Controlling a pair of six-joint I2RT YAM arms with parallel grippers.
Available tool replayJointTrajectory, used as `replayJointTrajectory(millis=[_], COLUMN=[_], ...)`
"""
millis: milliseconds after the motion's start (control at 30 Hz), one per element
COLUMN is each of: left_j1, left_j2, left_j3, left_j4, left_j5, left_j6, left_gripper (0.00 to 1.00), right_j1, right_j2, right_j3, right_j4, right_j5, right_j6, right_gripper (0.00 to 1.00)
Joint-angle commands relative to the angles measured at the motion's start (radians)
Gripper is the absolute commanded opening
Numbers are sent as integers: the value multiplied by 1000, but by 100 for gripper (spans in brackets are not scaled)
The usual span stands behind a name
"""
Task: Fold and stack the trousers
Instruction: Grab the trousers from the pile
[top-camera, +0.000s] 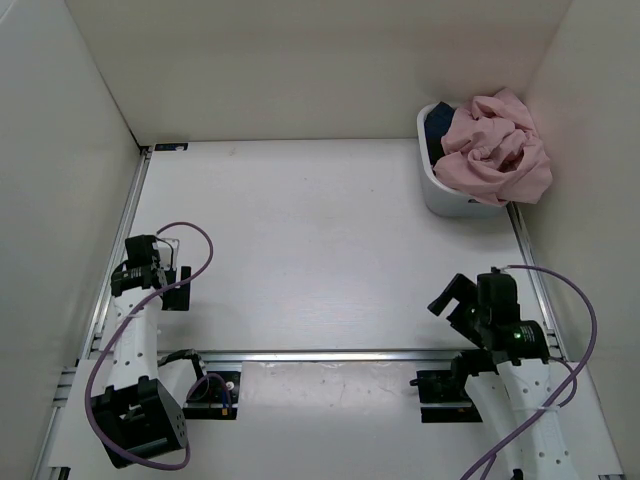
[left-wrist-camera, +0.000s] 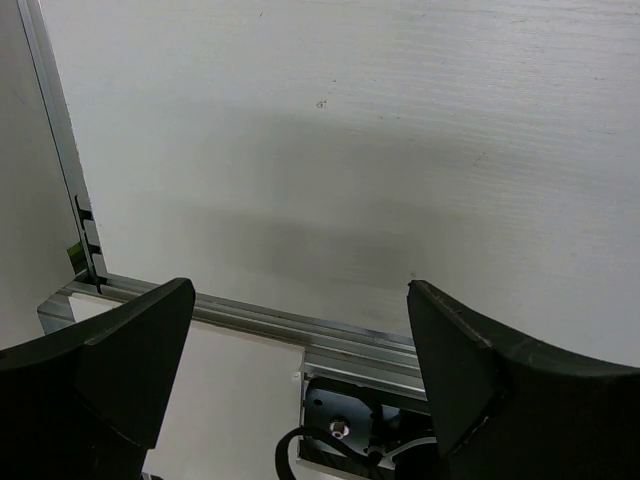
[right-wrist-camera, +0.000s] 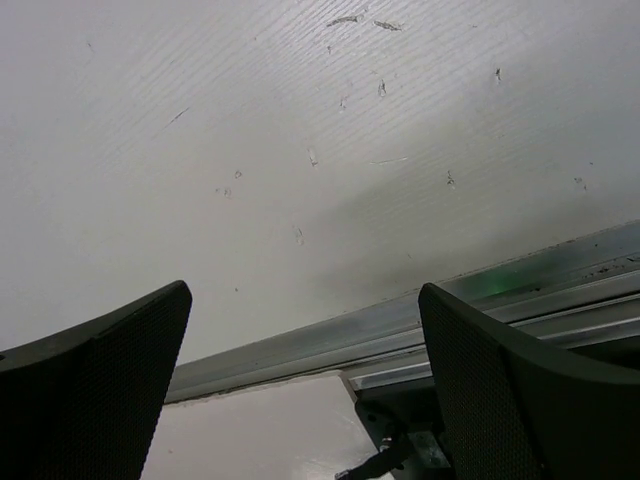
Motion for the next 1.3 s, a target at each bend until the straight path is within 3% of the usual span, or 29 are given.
replayJointTrajectory(millis=[0, 133, 167, 300, 333, 400, 433, 467, 500, 600, 633, 833, 933, 967, 1000, 1033, 1133, 1233, 1267], left_j1=[5, 5, 5, 5, 5, 5, 5, 5, 5, 5, 5, 5, 5, 5, 5, 5, 5, 5, 5], left_j2=[-11, 1, 23, 75, 89, 122, 123, 136, 136, 156, 167, 196, 196, 196, 196, 196, 196, 187, 187], left_j3=[0, 13, 51, 110, 124, 160, 171, 171, 185, 205, 205, 214, 214, 205, 205, 205, 205, 205, 205], left_j4=[13, 13, 25, 48, 57, 57, 57, 57, 57, 57, 57, 57, 68, 68, 68, 68, 77, 77, 77], left_j5=[7, 7, 7, 7, 7, 7, 7, 7, 7, 7, 7, 7, 18, 18, 18, 27, 38, 48, 48], left_j6=[-1, -1, -1, -1, -1, -1, 8, 8, 8, 8, -1, -10, -10, -19, -19, -19, -28, -28, -28], left_gripper=[100, 100, 100, 100, 100, 100, 100, 100, 100, 100, 100, 100, 100, 100, 100, 100, 100, 100, 100], right_j1=[4, 4, 4, -9, -22, -69, -82, -82, -91, -91, -91, -91, -60, -21, -1, 18, 111, 346, 507], right_j2=[16, 195, 279, 598, 774, 960, 1154, 1252, 1441, 1730, 1769, 1760, 1708, 1690, 1644, 1615, 1497, 1363, 1330], right_j3=[86, 287, 427, 671, 851, 1049, 1162, 1398, 1530, 1925, 1962, 1764, 1764, 1746, 1716, 1696, 1692, 1760, 1775], right_j4=[-88, -53, 56, 212, 221, 222, 173, 141, 98, -19, -19, 117, 139, 148, 162, 162, 153, 197, 235], right_j5=[-6, 19, 52, 258, 294, 285, 264, 251, 251, 288, 303, 512, 498, 498, 521, 553, 567, 606, 615], right_j6=[-22, -166, -220, -286, -307, -343, -361, -372, -372, -381, -381, -344, -468, -499, -527, -542, -561, -646, -713], right_gripper=[99, 99, 99, 99, 99, 99, 99, 99, 99, 99, 99, 99, 60, 41, 6, 0, 0, 0, 0])
